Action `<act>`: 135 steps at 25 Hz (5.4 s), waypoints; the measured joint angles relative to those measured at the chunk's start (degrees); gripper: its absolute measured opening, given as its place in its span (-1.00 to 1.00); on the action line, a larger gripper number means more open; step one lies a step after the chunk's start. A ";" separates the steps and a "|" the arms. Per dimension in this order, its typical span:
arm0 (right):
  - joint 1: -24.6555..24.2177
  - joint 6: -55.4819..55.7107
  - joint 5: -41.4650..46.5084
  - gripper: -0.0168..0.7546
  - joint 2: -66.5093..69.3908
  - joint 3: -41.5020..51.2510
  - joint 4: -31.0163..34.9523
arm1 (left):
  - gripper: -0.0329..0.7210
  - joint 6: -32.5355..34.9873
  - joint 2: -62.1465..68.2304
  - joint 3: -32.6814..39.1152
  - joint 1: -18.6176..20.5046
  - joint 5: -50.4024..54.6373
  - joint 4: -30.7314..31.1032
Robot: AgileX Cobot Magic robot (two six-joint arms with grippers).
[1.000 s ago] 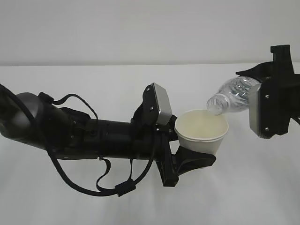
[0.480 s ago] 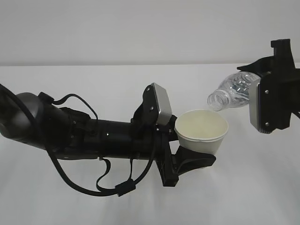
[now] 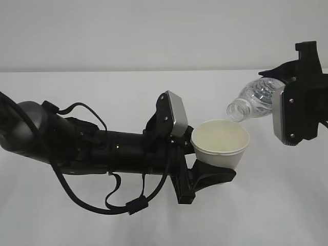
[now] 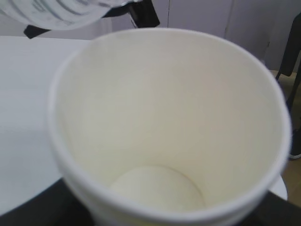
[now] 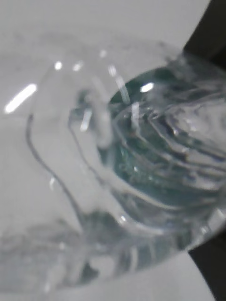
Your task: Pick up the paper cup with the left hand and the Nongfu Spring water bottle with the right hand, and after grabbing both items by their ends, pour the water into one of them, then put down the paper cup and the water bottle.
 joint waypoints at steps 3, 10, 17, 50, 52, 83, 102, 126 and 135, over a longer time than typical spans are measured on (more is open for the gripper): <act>0.00 -0.27 0.00 0.16 0.00 -0.13 0.00 | 0.29 0.00 0.00 0.00 0.00 0.00 0.00; 0.00 -1.13 0.35 0.16 0.00 -0.13 -0.23 | 0.29 0.00 0.00 0.00 0.00 0.00 0.00; 0.13 -1.23 0.85 0.16 0.00 -0.52 -0.73 | 0.29 0.00 0.00 0.00 0.00 0.00 0.00; 2.09 -2.37 3.61 0.13 0.00 -2.23 -2.16 | 0.29 0.00 0.00 0.00 0.00 0.33 -0.10; 2.09 -2.48 3.61 0.13 0.00 -2.23 -2.16 | 0.29 0.00 0.00 0.00 0.00 0.41 -0.10; 2.09 -3.07 3.71 0.12 0.00 -3.53 -2.38 | 0.29 0.00 0.00 0.00 0.00 2.02 -0.77; 2.09 -3.07 3.89 0.12 0.00 -3.53 -2.38 | 0.29 -1.01 0.00 0.00 0.00 2.13 -0.77; 2.09 -3.24 3.89 0.12 0.00 -3.80 -2.78 | 0.29 -1.01 0.00 0.00 0.00 2.13 -0.77; 2.09 -3.24 4.69 0.12 0.00 -4.72 -3.69 | 0.29 -1.22 0.00 0.00 0.00 2.16 -0.77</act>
